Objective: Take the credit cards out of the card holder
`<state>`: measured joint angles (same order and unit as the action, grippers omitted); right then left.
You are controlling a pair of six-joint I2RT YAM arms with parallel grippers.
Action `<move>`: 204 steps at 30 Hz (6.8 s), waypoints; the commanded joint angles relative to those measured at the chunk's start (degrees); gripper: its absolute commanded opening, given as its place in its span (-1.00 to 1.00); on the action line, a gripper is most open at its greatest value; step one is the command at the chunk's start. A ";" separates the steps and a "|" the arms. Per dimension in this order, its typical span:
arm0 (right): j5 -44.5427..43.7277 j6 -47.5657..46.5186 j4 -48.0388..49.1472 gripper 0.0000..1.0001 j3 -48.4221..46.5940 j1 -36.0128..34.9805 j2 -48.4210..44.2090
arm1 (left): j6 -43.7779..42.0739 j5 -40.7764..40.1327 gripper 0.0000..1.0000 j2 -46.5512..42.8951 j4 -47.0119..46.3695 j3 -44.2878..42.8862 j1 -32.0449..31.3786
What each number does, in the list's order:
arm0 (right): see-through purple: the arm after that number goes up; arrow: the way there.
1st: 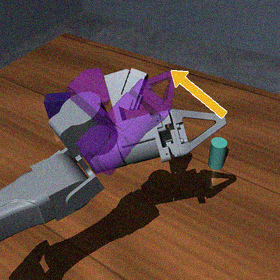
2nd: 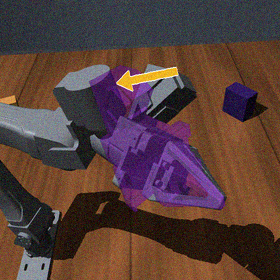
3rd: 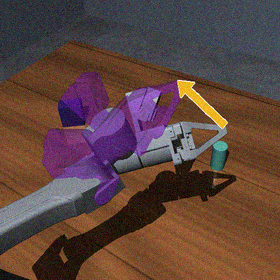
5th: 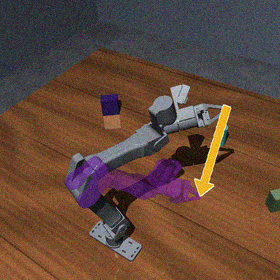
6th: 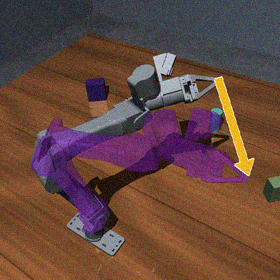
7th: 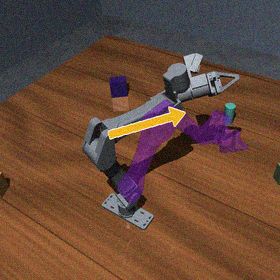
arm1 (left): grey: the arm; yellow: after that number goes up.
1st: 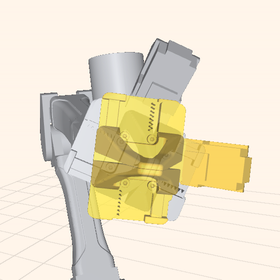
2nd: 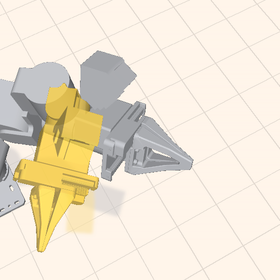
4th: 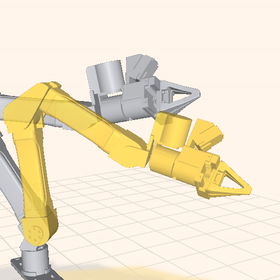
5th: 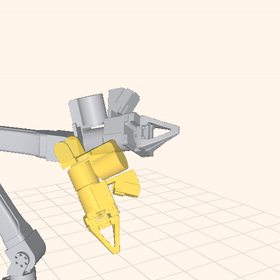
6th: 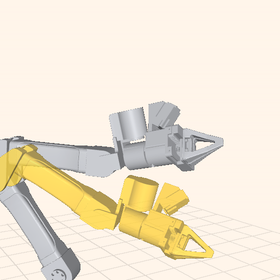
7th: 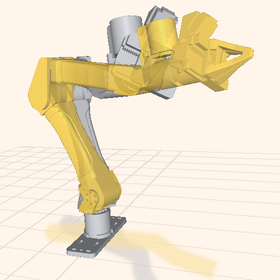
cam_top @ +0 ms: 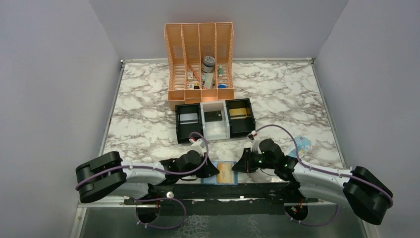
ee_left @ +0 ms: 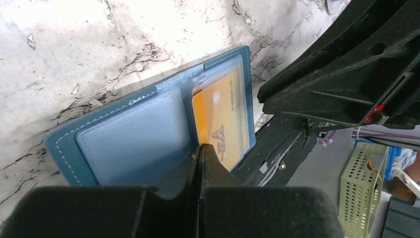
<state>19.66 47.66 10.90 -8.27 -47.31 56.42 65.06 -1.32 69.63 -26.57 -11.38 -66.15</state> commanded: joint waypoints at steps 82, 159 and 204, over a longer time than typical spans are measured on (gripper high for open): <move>-0.80 -1.17 3.46 -0.44 -9.17 -4.55 20.68 | -1.11 -5.84 -1.00 -9.09 8.54 1.62 -0.47; -1.71 -3.13 1.19 -0.45 -9.54 -4.55 19.70 | 5.74 -12.39 -1.00 -27.48 16.85 9.84 -0.37; -1.23 1.65 12.28 -0.35 -6.63 -7.09 29.95 | 6.71 -2.53 -0.47 -15.31 -2.50 10.72 -0.38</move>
<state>22.13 50.52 29.71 -17.56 -54.04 83.77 71.09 -5.98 54.04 -24.99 -1.30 -66.24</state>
